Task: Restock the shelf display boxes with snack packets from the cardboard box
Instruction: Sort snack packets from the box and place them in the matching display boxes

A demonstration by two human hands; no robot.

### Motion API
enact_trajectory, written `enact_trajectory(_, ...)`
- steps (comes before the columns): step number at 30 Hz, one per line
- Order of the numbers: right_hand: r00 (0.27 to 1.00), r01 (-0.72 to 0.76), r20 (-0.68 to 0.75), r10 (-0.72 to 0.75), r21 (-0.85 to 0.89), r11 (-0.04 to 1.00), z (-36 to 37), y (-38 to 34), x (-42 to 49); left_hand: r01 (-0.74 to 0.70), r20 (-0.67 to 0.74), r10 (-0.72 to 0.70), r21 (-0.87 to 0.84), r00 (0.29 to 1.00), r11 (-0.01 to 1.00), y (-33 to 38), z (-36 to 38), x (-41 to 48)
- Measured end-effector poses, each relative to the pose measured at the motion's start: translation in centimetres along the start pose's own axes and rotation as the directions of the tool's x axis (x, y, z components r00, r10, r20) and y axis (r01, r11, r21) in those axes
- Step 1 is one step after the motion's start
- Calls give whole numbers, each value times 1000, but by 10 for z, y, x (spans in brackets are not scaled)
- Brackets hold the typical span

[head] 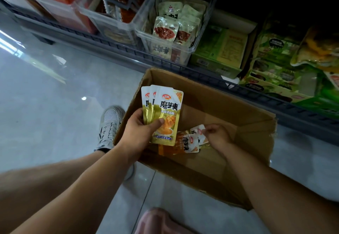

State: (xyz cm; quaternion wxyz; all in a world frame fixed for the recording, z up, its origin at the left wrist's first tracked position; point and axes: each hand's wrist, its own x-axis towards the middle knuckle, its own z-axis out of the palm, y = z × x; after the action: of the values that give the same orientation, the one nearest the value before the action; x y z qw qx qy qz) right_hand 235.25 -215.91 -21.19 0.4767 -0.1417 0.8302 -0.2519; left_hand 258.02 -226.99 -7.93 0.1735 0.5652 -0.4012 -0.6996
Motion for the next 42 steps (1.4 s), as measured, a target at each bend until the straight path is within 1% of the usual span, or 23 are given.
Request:
enact_trajectory(2,999,27,-28,-26,24,999,-10,-6,-7,-7,5,7,-5,1000,1000,0,0,1)
enact_trajectory(4,997,72,-7,-72,31,997,-21,-18,-20,-16,7,16,-7,1000,1000,1,0,1)
enact_trajectory(8,967,254,4,-254,-50,966,-49,-51,-51,-23,-4,23,-23,1000,999,4,1,0)
enact_trajectory(10,948,318,-11,-318,-47,947,-64,-68,-66,-18,2,18,-33,1000,999,6,2,-3)
enact_trajectory(12,953,303,-3,-303,37,952,-78,-82,-81,-12,12,13,-48,1000,999,7,2,-8)
enact_trajectory(13,959,280,23,-283,92,956,-84,-89,-88,-9,18,10,-57,1000,998,7,2,-10)
enact_trajectory(15,957,248,112,-268,169,954,-91,-101,-102,-2,42,5,-72,999,997,9,2,-16)
enact_trajectory(18,920,224,268,-285,237,945,-91,-114,-116,31,122,-18,-109,992,994,11,3,-24)
enact_trajectory(19,911,220,296,-288,244,945,-89,-118,-119,40,150,-22,-123,988,992,11,4,-26)
enact_trajectory(21,916,240,272,-293,212,947,-78,-125,-123,48,194,-19,-144,981,988,9,7,-30)
enact_trajectory(25,933,323,127,-338,123,938,-56,-136,-130,71,261,-15,-208,965,976,9,12,-35)
enact_trajectory(27,929,344,101,-356,121,931,-48,-138,-131,92,294,-25,-214,956,972,12,12,-36)
enact_trajectory(29,919,371,88,-384,134,919,-41,-139,-130,77,308,-17,-185,951,980,13,12,-35)
enact_trajectory(31,922,353,80,-378,224,908,-36,-138,-125,48,259,-12,-136,966,990,14,12,-31)
enact_trajectory(33,949,261,69,-307,368,893,-35,-132,-115,35,196,-13,-108,981,994,13,9,-27)
enact_trajectory(34,962,229,56,-269,380,896,-37,-126,-108,33,172,-16,-95,985,995,12,8,-24)
enact_trajectory(36,978,186,41,-204,271,944,-41,-103,-88,26,137,-17,-58,990,998,9,3,-19)
enact_trajectory(38,987,135,72,-145,125,983,-41,-75,-68,22,113,-18,-31,993,999,6,0,-16)
enact_trajectory(40,989,107,102,-107,-3,994,-35,-52,-52,21,100,-18,-21,995,1000,4,-2,-14)
enact_trajectory(42,990,96,108,-86,-90,991,-26,-32,-35,25,87,-24,-14,996,1000,2,-3,-12)
